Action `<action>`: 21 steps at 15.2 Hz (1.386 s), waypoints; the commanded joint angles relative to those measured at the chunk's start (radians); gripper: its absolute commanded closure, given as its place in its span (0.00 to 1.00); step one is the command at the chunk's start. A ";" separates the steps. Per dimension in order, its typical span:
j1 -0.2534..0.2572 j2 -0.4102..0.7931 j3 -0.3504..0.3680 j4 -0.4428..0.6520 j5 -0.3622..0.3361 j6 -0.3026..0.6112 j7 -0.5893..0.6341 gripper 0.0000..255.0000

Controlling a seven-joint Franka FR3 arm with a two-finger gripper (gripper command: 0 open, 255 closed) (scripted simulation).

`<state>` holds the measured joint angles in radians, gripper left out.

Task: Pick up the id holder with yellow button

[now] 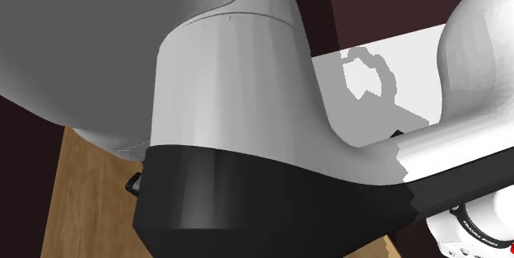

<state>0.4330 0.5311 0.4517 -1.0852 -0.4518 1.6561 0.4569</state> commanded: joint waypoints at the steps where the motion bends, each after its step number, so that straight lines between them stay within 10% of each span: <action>1: -0.010 -0.009 0.001 -0.047 0.002 0.036 0.009 0.00; 3: -0.013 -0.011 0.001 -0.058 0.003 0.045 0.011 0.00; 4: -0.013 -0.011 0.001 -0.058 0.003 0.045 0.011 1.00; 21: 0.032 0.035 -0.005 0.129 -0.011 -0.088 -0.023 1.00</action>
<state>0.4599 0.5629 0.4474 -0.9768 -0.4615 1.5842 0.4382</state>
